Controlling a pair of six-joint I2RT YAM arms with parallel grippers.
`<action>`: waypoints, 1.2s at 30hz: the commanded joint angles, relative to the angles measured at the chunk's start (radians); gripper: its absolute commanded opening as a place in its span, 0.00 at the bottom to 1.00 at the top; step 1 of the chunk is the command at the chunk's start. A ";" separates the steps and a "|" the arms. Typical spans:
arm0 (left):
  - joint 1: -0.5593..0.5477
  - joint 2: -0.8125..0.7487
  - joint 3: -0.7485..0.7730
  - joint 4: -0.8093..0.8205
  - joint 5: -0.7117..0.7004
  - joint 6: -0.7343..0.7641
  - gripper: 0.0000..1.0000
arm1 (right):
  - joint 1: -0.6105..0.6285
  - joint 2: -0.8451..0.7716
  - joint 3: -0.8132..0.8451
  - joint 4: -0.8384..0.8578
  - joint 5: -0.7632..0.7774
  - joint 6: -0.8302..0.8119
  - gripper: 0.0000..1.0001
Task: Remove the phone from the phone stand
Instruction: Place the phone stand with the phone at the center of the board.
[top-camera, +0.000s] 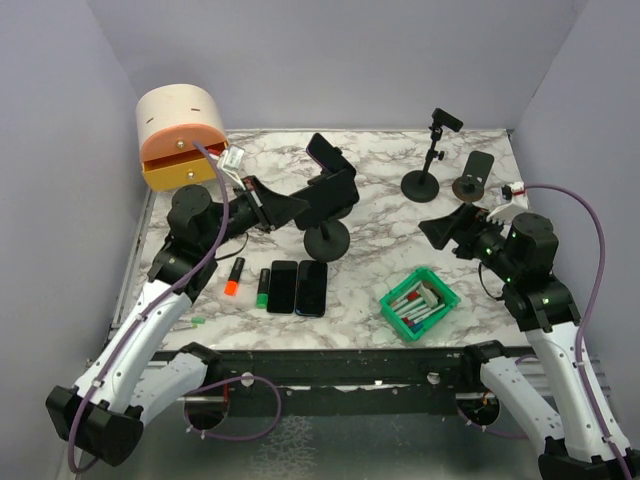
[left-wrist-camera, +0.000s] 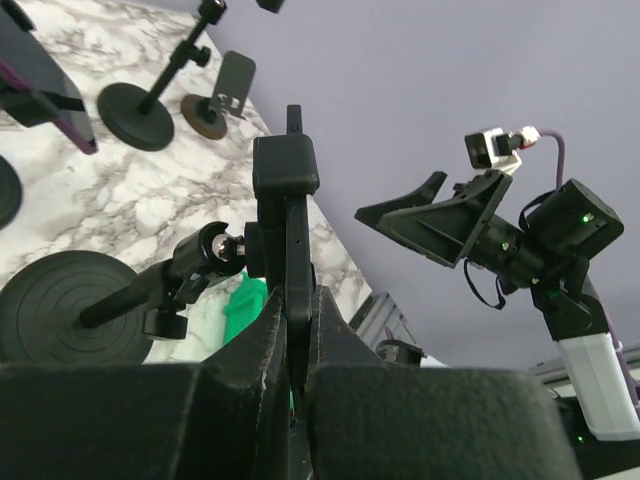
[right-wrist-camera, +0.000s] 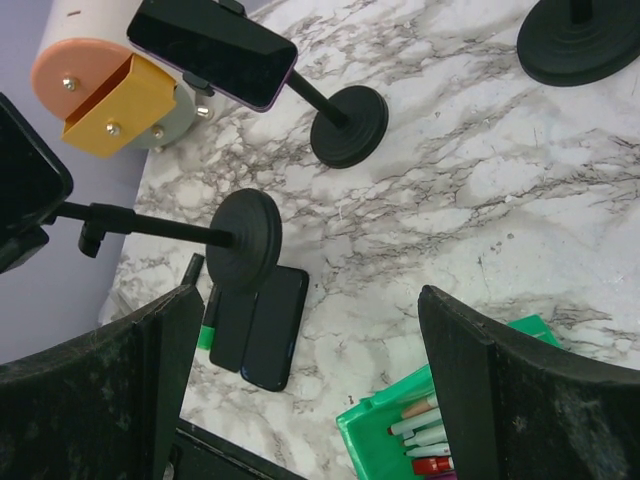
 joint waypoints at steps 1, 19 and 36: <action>-0.090 0.050 0.021 0.248 0.004 -0.016 0.00 | 0.006 -0.016 0.029 -0.033 -0.038 -0.032 0.93; -0.216 0.281 0.007 0.377 -0.054 0.059 0.00 | 0.007 -0.066 -0.011 -0.018 -0.052 -0.010 0.92; -0.248 0.356 -0.041 0.454 -0.090 0.057 0.00 | 0.006 -0.039 -0.092 0.080 -0.100 0.066 0.92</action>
